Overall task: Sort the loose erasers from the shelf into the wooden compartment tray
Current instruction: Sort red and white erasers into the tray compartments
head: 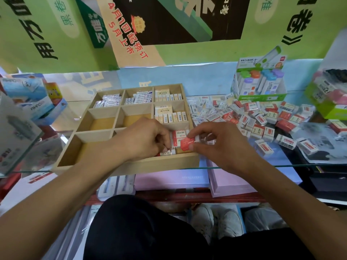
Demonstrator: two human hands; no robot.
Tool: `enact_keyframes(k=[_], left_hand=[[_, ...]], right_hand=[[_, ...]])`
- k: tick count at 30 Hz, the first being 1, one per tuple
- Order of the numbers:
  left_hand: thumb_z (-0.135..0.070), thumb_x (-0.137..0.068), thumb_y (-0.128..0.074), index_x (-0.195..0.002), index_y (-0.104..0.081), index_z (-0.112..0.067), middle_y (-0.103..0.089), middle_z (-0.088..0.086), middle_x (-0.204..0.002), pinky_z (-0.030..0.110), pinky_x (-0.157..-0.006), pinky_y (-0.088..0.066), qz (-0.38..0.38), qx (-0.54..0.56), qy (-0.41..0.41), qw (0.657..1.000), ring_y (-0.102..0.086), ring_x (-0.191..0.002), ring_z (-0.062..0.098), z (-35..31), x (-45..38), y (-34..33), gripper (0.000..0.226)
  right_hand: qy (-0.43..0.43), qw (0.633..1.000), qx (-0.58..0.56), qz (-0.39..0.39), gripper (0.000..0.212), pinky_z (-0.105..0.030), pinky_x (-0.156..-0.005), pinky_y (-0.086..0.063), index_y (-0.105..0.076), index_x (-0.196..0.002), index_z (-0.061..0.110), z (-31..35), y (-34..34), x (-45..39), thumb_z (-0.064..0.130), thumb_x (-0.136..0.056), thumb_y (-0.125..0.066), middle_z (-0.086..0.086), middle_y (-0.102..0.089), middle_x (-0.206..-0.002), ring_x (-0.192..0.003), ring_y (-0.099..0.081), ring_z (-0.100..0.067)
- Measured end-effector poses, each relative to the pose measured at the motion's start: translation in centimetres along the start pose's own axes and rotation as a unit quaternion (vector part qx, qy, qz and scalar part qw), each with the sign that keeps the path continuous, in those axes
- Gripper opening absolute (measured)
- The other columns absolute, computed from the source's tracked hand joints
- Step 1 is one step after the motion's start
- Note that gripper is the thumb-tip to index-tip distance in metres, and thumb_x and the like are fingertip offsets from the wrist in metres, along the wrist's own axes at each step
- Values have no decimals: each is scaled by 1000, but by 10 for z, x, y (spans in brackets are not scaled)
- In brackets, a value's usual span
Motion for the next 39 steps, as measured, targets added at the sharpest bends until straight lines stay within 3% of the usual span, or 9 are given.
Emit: enact_keyframes(k=[2, 6, 11, 16, 21, 26, 28, 33, 39], left_hand=[[-4, -76, -71, -79, -75, -22, -72, -11, -77, -2, -64, -35, -22, -35, -7, 999, -58, -68, -5, 0, -1, 3, 19], [-16, -74, -76, -76, -69, -27, -68, -13, -81, 21, -74, -45, -68, -55, -19, 996, -56, -77, 2, -1, -3, 11, 13], [-39, -66, -85, -74, -66, -29, -64, -12, -78, 19, -62, -37, -44, -28, -22, 998, -57, -75, 5, 2, -8, 3, 23], [-39, -70, -82, -81, -67, -30, -63, -11, -86, 25, -75, -41, -46, -55, -29, 997, -50, -87, 11, 2, -8, 3, 20], [-22, -73, -80, -80, -70, -23, -58, -16, -79, 16, -71, -34, -73, -14, -58, 996, -41, -83, 7, 6, 1, 4, 12], [-21, -73, -82, -90, -70, -24, -66, -11, -85, 22, -76, -45, -147, 111, -60, 981, -57, -80, 8, 7, 12, 17, 22], [-23, -70, -85, -96, -70, -27, -67, -15, -90, 13, -72, -47, -195, 181, -61, 962, -61, -85, 4, 5, 20, 26, 31], [-24, -70, -85, -92, -73, -23, -64, -16, -86, 12, -75, -44, -234, 103, -99, 962, -59, -82, 1, -14, 24, 32, 24], [-24, -68, -77, -94, -71, -21, -69, -9, -89, 9, -72, -45, -180, 102, -117, 971, -59, -83, 0, -22, 16, 19, 27]], right_hand=[[20, 999, 33, 18, 16, -8, -80, -44, -74, -93, 27, 8, -6, -3, 19, -79, -76, 16, -69, -96, -85, -57, 9], [24, 993, 98, 64, 15, 4, -69, -35, -74, -94, 24, 17, -13, -11, 20, -80, -76, 13, -65, -91, -76, -52, 15], [28, 990, 117, 78, 13, -8, -70, -43, -73, -90, 27, 24, -8, -22, 21, -78, -74, 14, -65, -89, -80, -56, 4], [7, 995, 76, 69, 25, -36, -72, -57, -60, -87, 28, 29, -3, -28, 13, -73, -74, 12, -64, -87, -80, -65, -7], [1, 994, 97, 54, 24, -26, -64, -55, -62, -86, 24, 34, -3, -31, 23, -72, -81, 11, -66, -81, -72, -64, -4], [-109, 994, -25, 4, 29, -25, -47, -53, -69, -76, 5, 17, 6, -30, 32, -81, -76, -5, -70, -58, -48, -66, -13], [-147, 988, -48, 5, 30, -22, -45, -51, -71, -78, 2, 9, 2, -26, 31, -86, -70, -5, -69, -56, -45, -66, -14], [-186, 975, -116, 42, 27, -30, -53, -58, -70, -88, 1, 2, -16, -17, 25, -94, -61, -9, -74, -70, -56, -70, -23], [-205, 959, -180, 71, 24, -25, -48, -53, -69, -92, -3, -7, -18, -6, 21, -93, -61, -8, -74, -71, -53, -67, -17]])
Point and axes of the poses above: each hand's wrist, its own x-axis away from the middle knuckle, its own y-axis out of the back of the hand, z = x × y, the point moved 10 cm from there along -x, towards the middle knuckle
